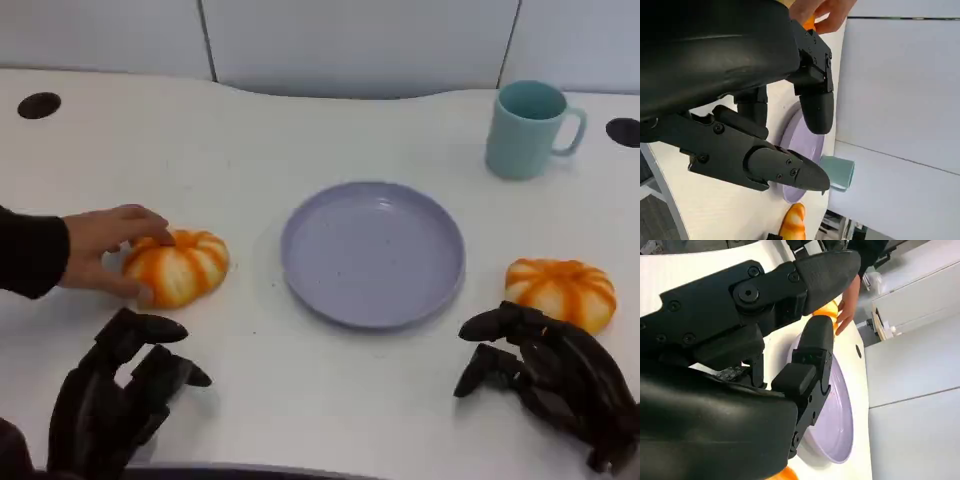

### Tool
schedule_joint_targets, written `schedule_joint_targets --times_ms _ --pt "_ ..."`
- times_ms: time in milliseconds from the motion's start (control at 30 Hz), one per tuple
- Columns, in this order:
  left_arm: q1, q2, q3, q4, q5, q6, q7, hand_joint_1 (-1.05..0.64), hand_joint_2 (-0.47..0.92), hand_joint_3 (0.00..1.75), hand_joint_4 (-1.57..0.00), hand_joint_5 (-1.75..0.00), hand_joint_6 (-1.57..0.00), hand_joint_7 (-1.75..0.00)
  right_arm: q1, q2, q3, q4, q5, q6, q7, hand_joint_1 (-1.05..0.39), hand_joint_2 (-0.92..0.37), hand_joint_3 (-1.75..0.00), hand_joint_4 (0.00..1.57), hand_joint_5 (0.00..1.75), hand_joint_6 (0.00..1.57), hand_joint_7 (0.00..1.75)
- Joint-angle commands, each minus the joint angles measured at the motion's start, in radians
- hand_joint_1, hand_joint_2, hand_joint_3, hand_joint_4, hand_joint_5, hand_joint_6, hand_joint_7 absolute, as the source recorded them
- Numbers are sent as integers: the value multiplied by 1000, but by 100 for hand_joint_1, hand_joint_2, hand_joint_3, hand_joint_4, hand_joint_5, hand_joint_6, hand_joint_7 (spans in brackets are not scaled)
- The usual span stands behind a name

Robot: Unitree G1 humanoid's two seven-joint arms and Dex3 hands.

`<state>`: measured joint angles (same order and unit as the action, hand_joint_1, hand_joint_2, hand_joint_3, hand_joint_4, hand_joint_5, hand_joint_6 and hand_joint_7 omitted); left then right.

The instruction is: Grasp the bread from the table and place it into the plate.

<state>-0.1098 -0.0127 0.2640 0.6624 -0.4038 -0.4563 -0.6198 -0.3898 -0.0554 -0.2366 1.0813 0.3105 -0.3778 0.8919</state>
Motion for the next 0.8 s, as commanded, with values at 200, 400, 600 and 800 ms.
schedule_joint_targets --times_ms 200,400,600,800 --pt "6 7 0 -13 2 -10 7 -62 92 7 -35 -175 -30 -147 35 -9 2 20 -12 3 -16 -54 -92 -7 69 131 84 71" --pt "0 7 4 -4 -6 -17 -6 -61 92 8 -34 -174 -30 -144 34 -10 2 12 -7 19 -6 -53 -92 -7 68 131 84 71" --pt "2 9 5 -9 -12 -9 -12 -62 92 8 -35 -175 -31 -143 40 -11 7 2 -12 25 -9 -53 -92 -7 66 134 82 73" --pt "5 8 3 -9 -8 -14 -9 -62 92 7 -37 -175 -32 -143 52 -13 19 -18 -29 4 -36 -55 -92 -7 66 134 83 75"
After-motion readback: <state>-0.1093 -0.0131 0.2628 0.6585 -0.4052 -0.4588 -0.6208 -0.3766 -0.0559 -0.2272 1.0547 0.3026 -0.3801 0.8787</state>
